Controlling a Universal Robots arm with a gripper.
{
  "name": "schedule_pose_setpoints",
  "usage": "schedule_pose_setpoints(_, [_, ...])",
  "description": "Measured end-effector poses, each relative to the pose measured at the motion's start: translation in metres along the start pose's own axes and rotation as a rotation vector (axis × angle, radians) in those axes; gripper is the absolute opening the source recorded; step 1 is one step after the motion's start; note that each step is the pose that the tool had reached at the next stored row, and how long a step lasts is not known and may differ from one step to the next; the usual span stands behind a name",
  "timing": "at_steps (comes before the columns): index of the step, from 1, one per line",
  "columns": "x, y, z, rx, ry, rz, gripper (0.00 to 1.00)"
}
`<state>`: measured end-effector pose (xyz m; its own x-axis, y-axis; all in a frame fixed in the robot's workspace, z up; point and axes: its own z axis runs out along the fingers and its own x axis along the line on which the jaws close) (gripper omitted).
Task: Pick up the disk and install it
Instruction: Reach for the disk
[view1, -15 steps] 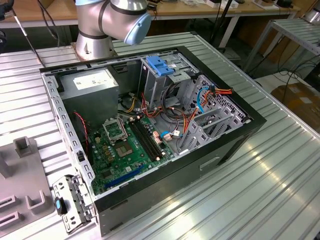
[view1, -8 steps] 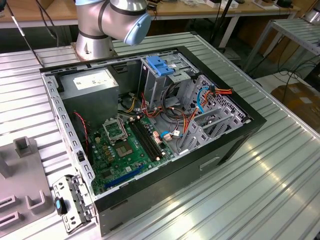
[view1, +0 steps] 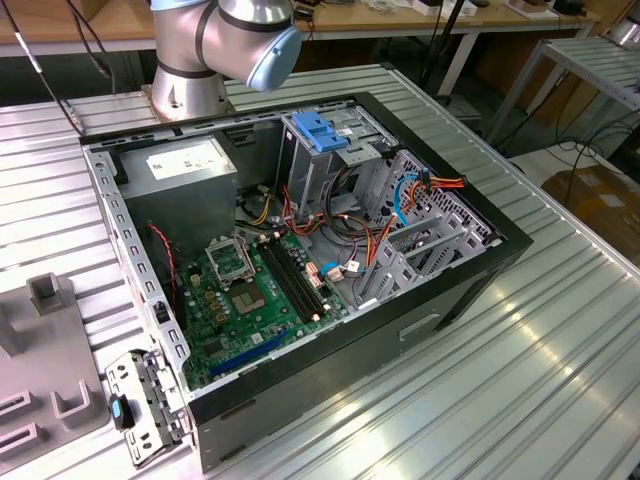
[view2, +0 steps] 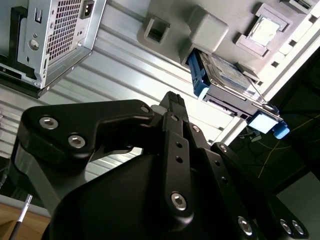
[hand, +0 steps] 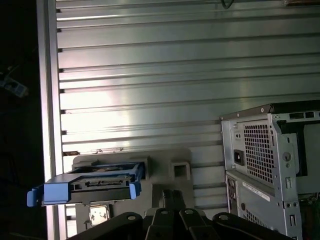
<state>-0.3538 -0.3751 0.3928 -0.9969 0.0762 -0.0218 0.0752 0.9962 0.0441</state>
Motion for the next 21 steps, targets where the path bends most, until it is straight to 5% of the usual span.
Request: schedule_pose_setpoints(21, [0.0118,-0.0005,-0.0002,0.0000,0.0001,0.000,0.11])
